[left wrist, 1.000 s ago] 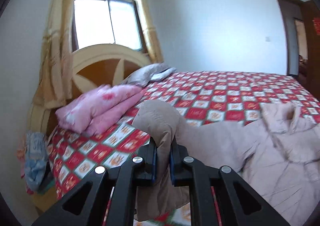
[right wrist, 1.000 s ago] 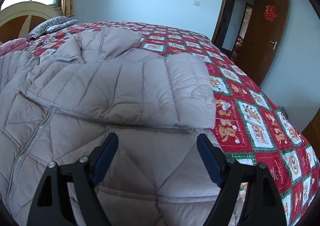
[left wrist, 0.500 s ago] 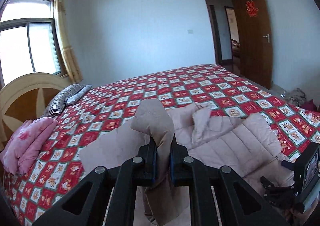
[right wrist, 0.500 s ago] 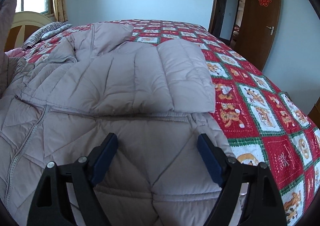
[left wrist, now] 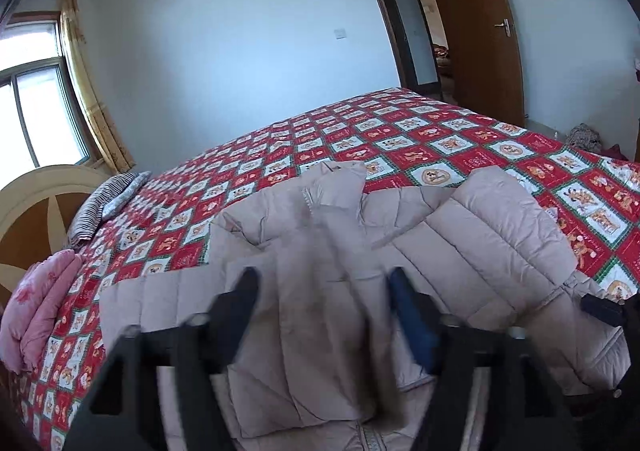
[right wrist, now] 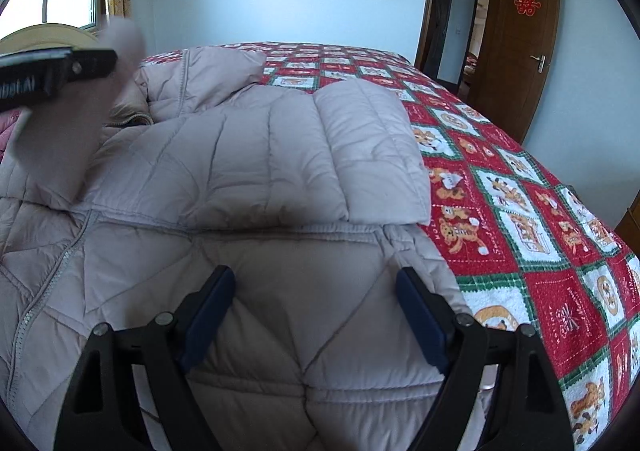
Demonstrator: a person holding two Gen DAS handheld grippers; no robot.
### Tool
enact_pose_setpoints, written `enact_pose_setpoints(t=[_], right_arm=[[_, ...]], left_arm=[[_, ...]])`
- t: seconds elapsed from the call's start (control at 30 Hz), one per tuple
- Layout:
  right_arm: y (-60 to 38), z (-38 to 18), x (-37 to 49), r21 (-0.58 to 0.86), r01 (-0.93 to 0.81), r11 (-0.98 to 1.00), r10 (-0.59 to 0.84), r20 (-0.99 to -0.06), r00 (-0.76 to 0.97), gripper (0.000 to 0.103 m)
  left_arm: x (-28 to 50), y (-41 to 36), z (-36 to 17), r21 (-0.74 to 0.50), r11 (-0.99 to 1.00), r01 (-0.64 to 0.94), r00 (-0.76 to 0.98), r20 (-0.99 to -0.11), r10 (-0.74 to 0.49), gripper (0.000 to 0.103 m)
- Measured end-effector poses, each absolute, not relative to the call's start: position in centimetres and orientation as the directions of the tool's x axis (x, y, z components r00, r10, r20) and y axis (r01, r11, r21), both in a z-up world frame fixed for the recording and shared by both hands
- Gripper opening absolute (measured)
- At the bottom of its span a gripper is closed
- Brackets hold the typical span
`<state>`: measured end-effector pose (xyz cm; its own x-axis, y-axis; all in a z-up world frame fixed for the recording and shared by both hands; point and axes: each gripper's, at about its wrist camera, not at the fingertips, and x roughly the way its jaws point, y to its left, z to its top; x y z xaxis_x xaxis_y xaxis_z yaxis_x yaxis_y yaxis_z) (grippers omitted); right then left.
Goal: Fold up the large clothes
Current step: 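Lift the sleeve with the left tool and fold it over the jacket body, then lay the sleeve flat on the jacket and open the left tool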
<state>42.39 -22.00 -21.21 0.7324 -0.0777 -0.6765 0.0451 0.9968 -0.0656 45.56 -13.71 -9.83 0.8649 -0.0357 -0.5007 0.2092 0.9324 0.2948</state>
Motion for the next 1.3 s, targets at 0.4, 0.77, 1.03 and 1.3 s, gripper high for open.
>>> enact_pose_setpoints(t=[0.4,0.77,1.03,1.3], right_arm=[[-23.6,-19.7,42.1,0.107,0.008,0.994,0.070,-0.707,0.704,0.085],[-17.6,-18.3,49.9,0.301,-0.127,0.945,0.317,-0.757,0.571,0.053],[-18.8,-19.1,47.4,0.289,-0.149,0.946,0.320,-0.746,0.584,0.009],[-20.2,-20.0,47.6,0.156,-0.094,0.983,0.180,-0.764,0.619,0.009]], left_arm=[[45.8,-3.4,-10.9,0.307,0.952,0.014,0.870,-0.473,0.140,0.091],[46.3,6.3,-15.7,0.217,0.967,-0.130,0.778,-0.583,0.236,0.091],[44.9,5.6,-14.2,0.213,0.974,-0.070,0.808,-0.561,0.181,0.091],[49.1,4.8,-12.9,0.265,0.958,-0.110,0.816,-0.526,0.240,0.092]])
